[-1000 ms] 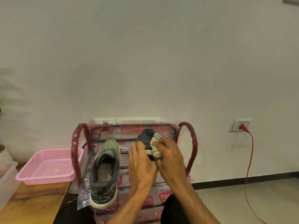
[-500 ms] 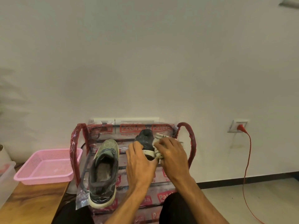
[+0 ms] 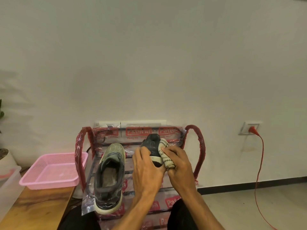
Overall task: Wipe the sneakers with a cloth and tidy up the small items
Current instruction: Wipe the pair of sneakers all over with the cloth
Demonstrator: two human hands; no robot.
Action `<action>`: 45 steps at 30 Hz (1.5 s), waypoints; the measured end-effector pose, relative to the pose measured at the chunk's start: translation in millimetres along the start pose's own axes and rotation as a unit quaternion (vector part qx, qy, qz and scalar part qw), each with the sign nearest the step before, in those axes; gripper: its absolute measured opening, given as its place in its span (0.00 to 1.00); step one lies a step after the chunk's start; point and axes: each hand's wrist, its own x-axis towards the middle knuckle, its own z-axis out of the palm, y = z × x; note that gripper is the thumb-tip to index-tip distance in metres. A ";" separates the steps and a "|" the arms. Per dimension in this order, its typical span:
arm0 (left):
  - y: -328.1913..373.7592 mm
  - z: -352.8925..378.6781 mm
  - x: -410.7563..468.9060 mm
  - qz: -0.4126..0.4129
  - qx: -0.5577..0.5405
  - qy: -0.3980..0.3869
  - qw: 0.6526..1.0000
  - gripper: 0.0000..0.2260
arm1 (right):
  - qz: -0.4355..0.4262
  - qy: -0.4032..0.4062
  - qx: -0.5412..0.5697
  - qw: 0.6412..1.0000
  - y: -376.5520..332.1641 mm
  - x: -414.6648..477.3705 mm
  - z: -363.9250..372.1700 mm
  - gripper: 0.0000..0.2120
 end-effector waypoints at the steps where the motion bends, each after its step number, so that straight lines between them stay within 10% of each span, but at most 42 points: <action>1: 0.0 0.1 -0.5 0.000 0.003 -0.001 1.000 0.26 | 0.008 0.010 -0.014 1.000 2.3 0.5 0.0 0.23; 19: -4.5 -1.6 -3.4 -0.010 0.008 -0.004 1.000 0.26 | 0.083 -0.058 -0.029 0.994 5.9 1.8 -2.2 0.17; 33: -1.2 2.2 -9.2 -0.003 0.006 -0.012 1.000 0.21 | -0.119 -0.041 -0.111 0.986 -15.8 13.4 -3.6 0.24; 45: 6.4 -4.8 -3.3 -0.090 -0.196 -0.132 0.968 0.31 | 0.077 0.039 0.034 0.996 3.5 -3.6 -8.9 0.29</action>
